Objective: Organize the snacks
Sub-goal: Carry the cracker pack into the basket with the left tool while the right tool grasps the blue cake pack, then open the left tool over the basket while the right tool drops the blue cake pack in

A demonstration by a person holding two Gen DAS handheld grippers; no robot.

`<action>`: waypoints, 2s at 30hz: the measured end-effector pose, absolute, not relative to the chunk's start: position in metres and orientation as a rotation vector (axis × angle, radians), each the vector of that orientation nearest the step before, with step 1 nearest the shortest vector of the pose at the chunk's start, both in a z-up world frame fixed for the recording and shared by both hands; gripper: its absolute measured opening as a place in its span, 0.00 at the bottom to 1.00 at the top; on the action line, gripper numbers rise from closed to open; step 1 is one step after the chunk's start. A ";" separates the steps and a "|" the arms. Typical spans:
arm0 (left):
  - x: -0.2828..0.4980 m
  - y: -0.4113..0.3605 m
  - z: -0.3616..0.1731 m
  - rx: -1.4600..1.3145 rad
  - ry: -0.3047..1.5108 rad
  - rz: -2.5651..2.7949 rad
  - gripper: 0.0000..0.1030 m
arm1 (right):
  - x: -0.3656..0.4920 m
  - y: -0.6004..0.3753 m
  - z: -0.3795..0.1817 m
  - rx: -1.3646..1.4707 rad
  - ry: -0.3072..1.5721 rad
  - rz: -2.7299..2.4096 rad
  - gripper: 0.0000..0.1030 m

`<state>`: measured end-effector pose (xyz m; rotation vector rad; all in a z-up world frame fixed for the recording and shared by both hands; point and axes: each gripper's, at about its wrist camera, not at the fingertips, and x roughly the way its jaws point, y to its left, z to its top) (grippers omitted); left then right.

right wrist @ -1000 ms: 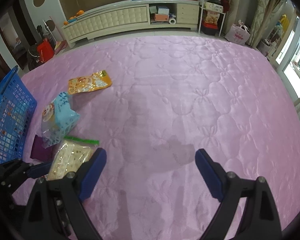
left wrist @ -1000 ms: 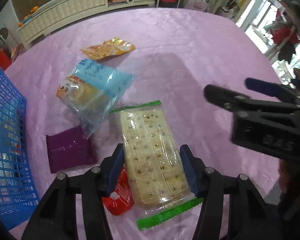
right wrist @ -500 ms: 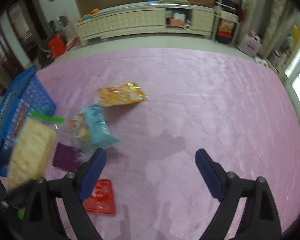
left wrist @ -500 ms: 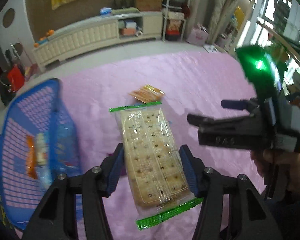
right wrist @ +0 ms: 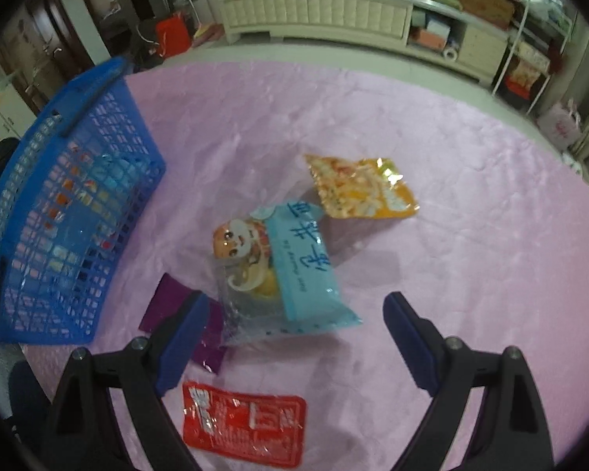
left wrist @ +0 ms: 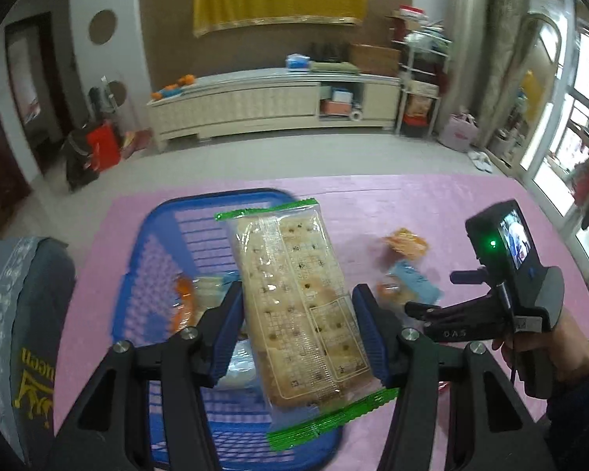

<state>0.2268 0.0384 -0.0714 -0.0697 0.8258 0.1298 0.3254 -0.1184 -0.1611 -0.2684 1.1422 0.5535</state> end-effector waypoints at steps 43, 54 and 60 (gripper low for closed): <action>0.177 0.123 -0.114 -0.131 1.014 0.115 0.58 | 0.238 -0.094 -0.081 -0.137 0.966 0.556 0.69; 0.141 0.138 -0.074 -0.153 0.913 0.043 0.59 | 0.189 -0.057 -0.025 -0.160 0.868 0.606 0.69; 0.130 0.152 -0.059 -0.148 0.876 0.036 0.59 | 0.175 -0.029 -0.016 -0.170 0.859 0.643 0.69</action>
